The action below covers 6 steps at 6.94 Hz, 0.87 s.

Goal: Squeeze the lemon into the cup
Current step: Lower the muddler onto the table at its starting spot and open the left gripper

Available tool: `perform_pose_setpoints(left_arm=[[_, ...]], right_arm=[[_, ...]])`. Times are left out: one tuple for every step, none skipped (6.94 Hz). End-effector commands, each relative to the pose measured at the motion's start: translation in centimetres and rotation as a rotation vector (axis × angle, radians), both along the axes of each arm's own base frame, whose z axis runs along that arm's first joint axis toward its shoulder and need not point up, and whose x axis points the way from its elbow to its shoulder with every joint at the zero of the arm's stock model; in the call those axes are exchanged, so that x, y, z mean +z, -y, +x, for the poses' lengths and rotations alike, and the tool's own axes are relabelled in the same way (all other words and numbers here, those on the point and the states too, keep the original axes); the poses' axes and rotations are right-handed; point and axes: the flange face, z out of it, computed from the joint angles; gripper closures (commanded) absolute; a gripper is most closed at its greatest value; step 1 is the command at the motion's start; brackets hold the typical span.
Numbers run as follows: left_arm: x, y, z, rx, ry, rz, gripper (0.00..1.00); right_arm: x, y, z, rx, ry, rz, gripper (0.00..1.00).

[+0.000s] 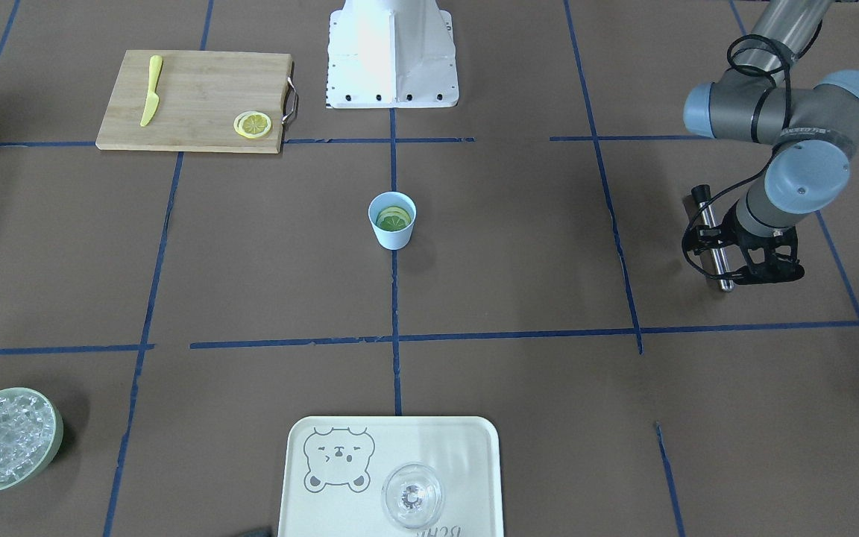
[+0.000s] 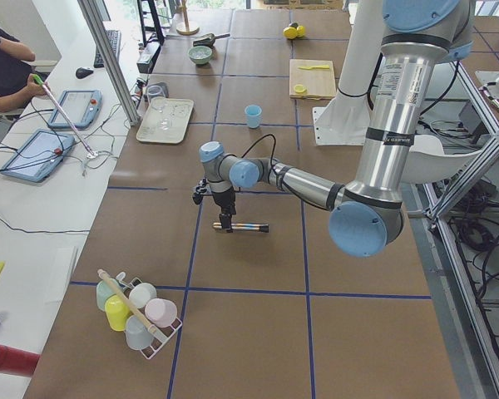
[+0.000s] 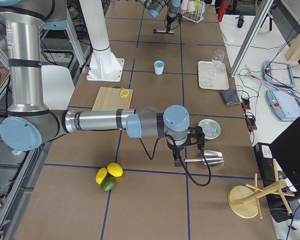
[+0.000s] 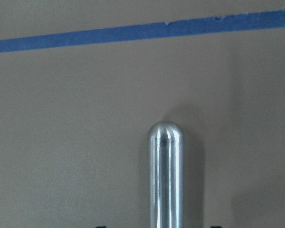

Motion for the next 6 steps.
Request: perform_pose_setpoints(left_arm=[[-5.0,1.7,-3.4,-0.062,-0.059,0.08,0.0],[-8.3,3.3,-7.6,-0.083,-0.094,0.165,0.0],[-9.0,4.6,-13.2,-0.061,-0.131,0.235,0.0],[-8.0,5.7,-19.1,-0.013,-0.156,0.303,0.0],[-4.7,5.3,-23.3,0.032,-0.134,0.332,0.0],[-1.0,4.9,-27.2,0.052,-0.114,0.328,0.0]], right_arm=[[0.3,-0.1,0.0,0.0,0.001,-0.008,0.0],[0.2,0.0,0.0,0.0,0.0,-0.006,0.0],[0.3,0.0,0.0,0.0,0.001,-0.014,0.0],[0.5,-0.1,0.0,0.0,0.003,-0.018,0.0],[0.8,-0.3,0.0,0.0,0.005,-0.029,0.0],[1.2,-0.8,-0.1,0.0,0.007,-0.038,0.0]])
